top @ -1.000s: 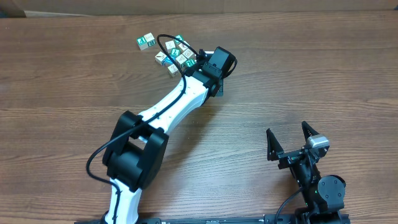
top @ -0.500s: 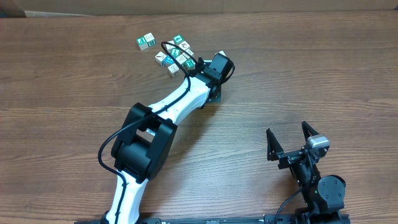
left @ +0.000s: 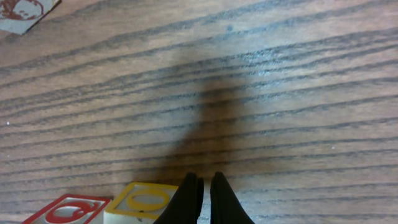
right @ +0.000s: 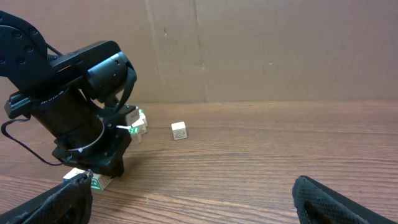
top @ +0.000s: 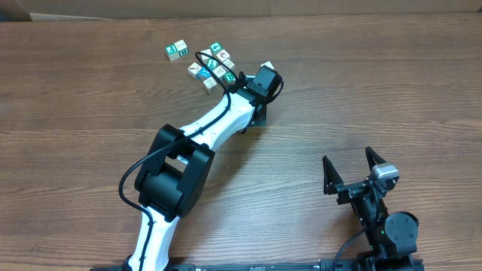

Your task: Form a horizontal line

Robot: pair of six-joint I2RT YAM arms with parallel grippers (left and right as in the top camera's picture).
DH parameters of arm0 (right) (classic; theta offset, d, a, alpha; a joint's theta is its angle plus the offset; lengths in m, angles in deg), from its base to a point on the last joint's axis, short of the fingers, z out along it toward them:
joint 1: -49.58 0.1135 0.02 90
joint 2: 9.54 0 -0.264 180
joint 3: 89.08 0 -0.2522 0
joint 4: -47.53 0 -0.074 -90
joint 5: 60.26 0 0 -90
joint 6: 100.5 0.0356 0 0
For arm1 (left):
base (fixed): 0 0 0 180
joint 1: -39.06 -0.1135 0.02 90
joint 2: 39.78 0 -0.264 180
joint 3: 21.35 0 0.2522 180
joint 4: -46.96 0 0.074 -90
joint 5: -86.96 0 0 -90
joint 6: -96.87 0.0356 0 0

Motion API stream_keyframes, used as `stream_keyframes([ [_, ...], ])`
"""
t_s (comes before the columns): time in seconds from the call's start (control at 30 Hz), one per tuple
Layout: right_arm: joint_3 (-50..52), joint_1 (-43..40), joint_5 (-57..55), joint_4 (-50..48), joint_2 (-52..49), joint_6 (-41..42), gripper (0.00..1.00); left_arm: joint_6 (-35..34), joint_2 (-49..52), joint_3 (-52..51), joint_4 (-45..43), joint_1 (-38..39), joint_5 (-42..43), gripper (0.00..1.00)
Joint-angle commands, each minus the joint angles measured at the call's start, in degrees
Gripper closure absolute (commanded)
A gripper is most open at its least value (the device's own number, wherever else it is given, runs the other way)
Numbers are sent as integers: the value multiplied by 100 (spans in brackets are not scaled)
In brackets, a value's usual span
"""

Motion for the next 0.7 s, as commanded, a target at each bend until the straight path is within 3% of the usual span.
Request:
stream_keyframes([
  [0.0, 59, -26, -37, -15, 68, -24, 0, -9, 22, 87, -52, -26, 0, 96],
  [0.67, 59, -26, -37, -15, 68, -24, 0, -7, 22, 87, -533, -57, -129, 96],
])
